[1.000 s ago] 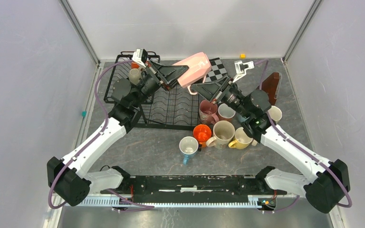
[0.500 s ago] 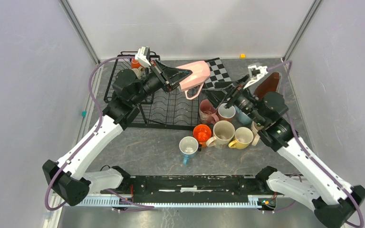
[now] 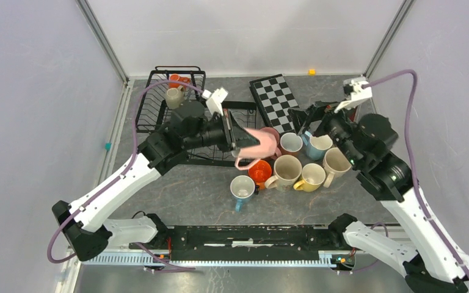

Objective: Unload the cups from the dish rack
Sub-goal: Place the cup at the center of the board.

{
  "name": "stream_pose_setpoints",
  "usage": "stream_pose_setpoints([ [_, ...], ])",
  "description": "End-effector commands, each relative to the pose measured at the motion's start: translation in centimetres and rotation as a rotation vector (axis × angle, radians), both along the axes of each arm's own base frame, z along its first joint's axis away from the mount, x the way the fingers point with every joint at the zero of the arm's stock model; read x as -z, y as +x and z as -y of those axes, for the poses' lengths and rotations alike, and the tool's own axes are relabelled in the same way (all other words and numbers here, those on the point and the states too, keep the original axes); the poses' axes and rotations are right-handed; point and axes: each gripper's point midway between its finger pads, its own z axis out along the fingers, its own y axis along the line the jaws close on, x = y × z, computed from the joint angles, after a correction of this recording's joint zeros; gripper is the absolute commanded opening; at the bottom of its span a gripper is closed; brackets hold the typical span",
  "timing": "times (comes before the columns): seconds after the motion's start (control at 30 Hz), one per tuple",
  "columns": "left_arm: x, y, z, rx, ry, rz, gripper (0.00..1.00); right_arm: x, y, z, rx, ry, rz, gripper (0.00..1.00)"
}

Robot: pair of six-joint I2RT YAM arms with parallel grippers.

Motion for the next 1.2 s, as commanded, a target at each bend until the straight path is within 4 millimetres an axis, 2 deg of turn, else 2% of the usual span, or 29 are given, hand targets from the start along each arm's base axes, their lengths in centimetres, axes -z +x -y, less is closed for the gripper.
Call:
stream_pose_setpoints([
  [0.0,-1.4,-3.2,-0.2,0.076,0.066,0.169,0.02,3.8,2.5,0.8,0.069,-0.161,-0.120,0.98],
  [0.2,2.5,-6.3,1.5,0.166,0.209,0.175,0.02,5.8,7.0,3.1,0.055,-0.126,-0.207,0.98],
  [0.37,5.1,-9.6,3.5,0.281,0.329,0.218,0.02,5.4,8.4,5.2,0.115,-0.101,-0.215,0.98],
  [0.6,10.7,-13.3,6.3,0.441,0.543,0.260,0.02,4.2,7.9,5.4,0.116,-0.059,-0.164,0.98],
  [0.73,13.4,-14.4,8.0,0.489,0.638,0.292,0.02,4.0,7.5,5.6,0.123,-0.058,-0.156,0.98],
  [0.93,17.8,-14.8,9.9,0.502,0.781,0.325,0.02,3.3,7.0,5.9,0.136,-0.049,-0.128,0.98],
  [1.17,22.2,-14.4,10.5,0.499,0.952,0.357,0.02,3.4,6.6,5.8,0.129,-0.040,-0.119,0.98],
])
